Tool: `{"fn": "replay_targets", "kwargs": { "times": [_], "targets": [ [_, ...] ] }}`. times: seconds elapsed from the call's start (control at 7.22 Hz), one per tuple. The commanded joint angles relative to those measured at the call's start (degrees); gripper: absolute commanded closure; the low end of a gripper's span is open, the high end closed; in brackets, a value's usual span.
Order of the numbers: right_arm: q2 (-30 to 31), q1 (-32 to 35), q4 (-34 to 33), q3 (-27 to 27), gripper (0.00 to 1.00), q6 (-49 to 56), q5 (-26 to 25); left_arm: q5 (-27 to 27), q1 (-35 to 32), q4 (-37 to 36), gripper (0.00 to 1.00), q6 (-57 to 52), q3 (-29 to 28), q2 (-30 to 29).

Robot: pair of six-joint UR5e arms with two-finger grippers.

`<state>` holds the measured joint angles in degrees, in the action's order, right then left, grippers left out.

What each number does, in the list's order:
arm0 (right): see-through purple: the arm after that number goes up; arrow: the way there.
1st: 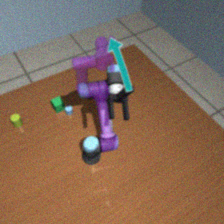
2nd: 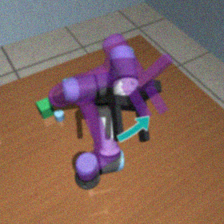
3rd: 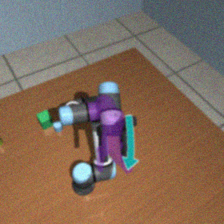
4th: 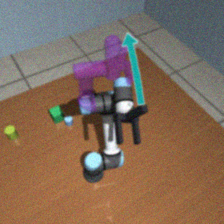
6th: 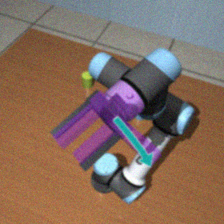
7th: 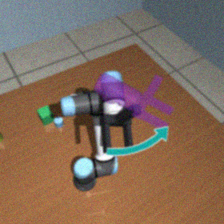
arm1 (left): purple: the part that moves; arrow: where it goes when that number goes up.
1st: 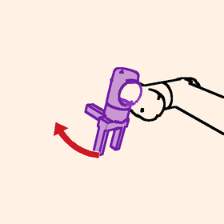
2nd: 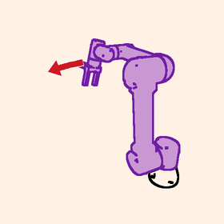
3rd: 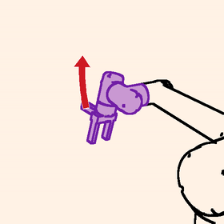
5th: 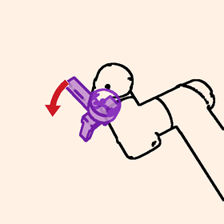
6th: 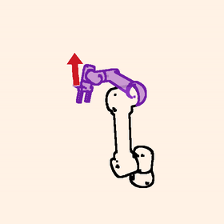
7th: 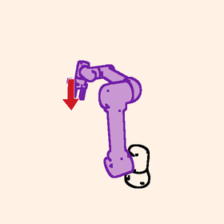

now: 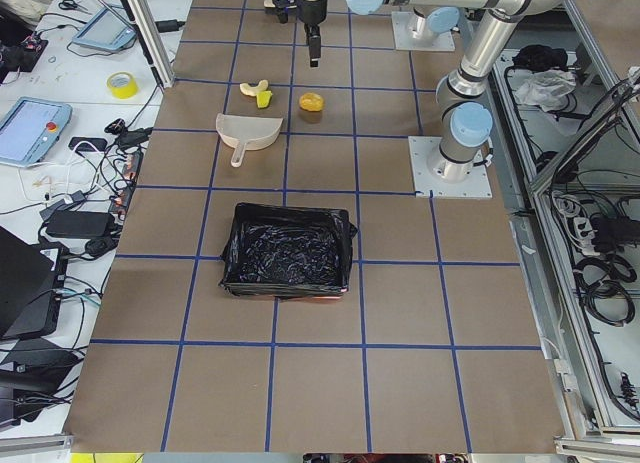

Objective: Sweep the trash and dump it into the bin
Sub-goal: 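Lower the right gripper onto the white brush handle and close it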

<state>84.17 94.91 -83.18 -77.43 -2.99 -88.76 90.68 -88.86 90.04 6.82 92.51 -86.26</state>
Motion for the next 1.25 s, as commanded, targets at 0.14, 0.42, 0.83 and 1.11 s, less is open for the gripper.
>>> {"fn": "replay_targets", "kwargs": {
  "times": [0.14, 0.42, 0.83, 1.11],
  "targets": [
    [0.12, -0.08, -0.58, -0.7, 0.0, 0.7, 0.52, 0.02, 0.09, -3.29, 0.0, -1.11, 0.04, -0.14],
    [-0.32, -1.48, -0.93, -2.62, 0.01, 4.01, -1.4, 0.02, 0.09, -3.29, 0.0, -1.11, 0.04, -0.22],
    [0.47, -11.82, -12.76, -14.81, 0.03, 13.84, -5.35, 0.02, 0.09, -3.29, 0.0, -1.11, 0.13, -0.22],
    [0.99, -16.59, -15.44, -18.09, 0.03, 16.52, -5.81, 0.02, 0.09, -3.29, 0.0, -1.2, 0.22, -0.31]
  ]
}}
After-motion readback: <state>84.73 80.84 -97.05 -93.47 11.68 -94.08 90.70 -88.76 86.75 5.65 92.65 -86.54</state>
